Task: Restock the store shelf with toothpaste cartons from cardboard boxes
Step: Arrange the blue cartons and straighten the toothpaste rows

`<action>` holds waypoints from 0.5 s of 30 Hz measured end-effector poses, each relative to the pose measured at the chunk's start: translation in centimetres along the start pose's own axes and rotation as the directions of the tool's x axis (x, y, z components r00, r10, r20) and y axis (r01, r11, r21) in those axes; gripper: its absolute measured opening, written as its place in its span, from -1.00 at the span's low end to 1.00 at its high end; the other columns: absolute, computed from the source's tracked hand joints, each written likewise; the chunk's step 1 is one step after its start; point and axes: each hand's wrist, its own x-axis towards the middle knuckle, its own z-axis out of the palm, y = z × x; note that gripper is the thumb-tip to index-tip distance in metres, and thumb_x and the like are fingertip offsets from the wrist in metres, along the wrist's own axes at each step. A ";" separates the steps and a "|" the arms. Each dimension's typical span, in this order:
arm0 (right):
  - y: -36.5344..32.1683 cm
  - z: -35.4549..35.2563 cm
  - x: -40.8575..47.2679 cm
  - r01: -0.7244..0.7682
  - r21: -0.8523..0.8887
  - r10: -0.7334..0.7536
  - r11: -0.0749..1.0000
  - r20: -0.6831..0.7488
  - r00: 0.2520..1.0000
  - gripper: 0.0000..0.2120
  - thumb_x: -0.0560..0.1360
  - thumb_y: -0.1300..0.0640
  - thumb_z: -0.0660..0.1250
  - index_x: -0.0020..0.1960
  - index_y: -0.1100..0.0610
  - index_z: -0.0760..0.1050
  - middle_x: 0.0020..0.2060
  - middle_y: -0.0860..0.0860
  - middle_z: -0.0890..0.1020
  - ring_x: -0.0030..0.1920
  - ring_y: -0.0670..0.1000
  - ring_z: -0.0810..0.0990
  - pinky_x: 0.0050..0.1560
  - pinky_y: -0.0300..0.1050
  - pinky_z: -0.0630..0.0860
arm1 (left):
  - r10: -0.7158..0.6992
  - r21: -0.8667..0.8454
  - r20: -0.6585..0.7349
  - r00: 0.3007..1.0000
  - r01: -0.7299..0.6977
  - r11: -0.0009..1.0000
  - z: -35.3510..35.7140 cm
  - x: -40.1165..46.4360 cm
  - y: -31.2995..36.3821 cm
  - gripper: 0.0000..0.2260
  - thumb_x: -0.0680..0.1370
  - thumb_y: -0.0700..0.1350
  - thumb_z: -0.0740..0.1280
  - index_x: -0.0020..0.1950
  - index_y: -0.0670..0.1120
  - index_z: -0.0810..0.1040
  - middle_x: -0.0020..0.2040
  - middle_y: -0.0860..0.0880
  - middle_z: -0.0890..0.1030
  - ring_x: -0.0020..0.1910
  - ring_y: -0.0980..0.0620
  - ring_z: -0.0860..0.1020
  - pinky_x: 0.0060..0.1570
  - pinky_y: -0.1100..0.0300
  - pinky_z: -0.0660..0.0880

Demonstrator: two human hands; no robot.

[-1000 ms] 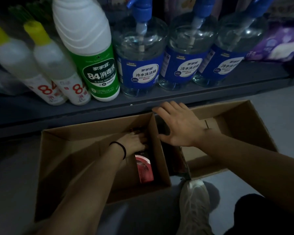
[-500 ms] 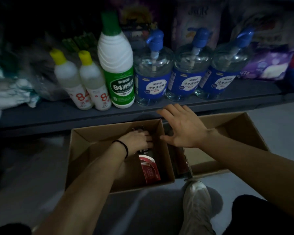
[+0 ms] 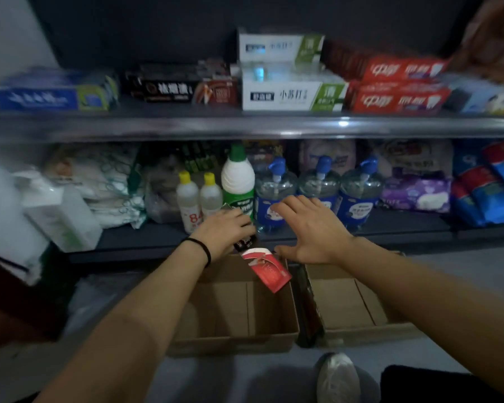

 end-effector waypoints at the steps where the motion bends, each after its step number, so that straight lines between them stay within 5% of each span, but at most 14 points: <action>1: -0.2 -1.0 0.0 0.006 -0.008 -0.006 1.000 -0.013 1.000 -0.26 0.34 -0.32 0.29 0.39 0.07 0.32 0.18 0.01 0.48 0.14 0.06 0.45 0.15 -0.01 0.40 | -0.013 0.013 -0.022 1.000 0.013 1.000 -1.4 -0.4 -0.3 -0.52 0.09 -0.19 0.58 -0.03 -0.02 0.60 -0.10 0.01 0.60 -0.09 -0.05 0.57 -0.26 0.10 0.51; 15: -0.9 -14.0 2.2 0.008 -0.021 -0.010 1.000 -0.111 0.994 -0.23 0.39 -0.33 0.31 0.45 0.06 0.23 0.28 0.02 0.43 0.27 0.06 0.41 0.25 -0.02 0.31 | -0.259 0.133 -0.369 0.893 0.327 0.936 -16.1 -3.2 -4.3 -0.46 0.12 -0.09 0.61 0.06 -0.03 0.55 -0.05 -0.01 0.57 -0.05 -0.08 0.52 -0.17 0.09 0.47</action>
